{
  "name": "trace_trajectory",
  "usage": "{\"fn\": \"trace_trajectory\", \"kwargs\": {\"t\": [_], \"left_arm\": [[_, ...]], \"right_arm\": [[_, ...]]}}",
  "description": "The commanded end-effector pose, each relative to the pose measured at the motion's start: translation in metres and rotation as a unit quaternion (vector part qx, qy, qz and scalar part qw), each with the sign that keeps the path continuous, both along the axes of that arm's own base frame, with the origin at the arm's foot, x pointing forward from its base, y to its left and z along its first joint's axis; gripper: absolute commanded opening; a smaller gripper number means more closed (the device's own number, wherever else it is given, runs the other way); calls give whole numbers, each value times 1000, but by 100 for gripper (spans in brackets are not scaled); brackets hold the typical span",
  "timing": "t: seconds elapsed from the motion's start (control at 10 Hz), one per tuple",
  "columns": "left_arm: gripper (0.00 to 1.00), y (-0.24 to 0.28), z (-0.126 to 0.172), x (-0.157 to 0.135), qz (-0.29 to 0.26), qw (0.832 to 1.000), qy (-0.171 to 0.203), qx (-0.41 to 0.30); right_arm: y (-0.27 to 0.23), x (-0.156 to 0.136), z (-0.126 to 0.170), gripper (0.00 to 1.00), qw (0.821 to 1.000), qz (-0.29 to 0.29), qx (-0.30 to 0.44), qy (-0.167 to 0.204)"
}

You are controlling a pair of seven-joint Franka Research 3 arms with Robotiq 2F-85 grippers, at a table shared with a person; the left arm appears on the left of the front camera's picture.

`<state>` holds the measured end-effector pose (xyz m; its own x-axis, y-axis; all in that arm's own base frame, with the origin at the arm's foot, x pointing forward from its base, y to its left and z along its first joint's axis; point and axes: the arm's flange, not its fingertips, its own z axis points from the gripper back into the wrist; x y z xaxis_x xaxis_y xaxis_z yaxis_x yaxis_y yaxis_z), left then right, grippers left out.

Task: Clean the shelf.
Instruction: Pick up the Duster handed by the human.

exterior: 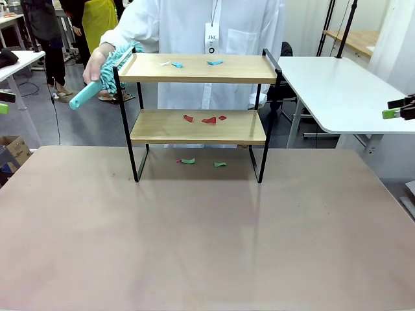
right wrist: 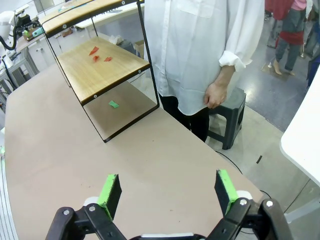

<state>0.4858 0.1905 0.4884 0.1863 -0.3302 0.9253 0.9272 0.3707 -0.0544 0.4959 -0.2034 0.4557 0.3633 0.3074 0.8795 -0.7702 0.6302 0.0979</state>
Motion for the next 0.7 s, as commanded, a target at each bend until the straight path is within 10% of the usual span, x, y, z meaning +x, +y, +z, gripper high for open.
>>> {"fn": "trace_trajectory", "kwargs": {"t": [0.0,0.2,0.6], "left_arm": [[100,-23,54,-9,43,998,41,34],[100,-46,107,-22,94,991,42,87],[100,-119,164,-49,199,950,162,179]], "right_arm": [[2,0,1,100,1000,1,-1,-1],[2,0,1,100,1000,1,-1,-1],[2,0,1,100,1000,1,-1,-1]]}}
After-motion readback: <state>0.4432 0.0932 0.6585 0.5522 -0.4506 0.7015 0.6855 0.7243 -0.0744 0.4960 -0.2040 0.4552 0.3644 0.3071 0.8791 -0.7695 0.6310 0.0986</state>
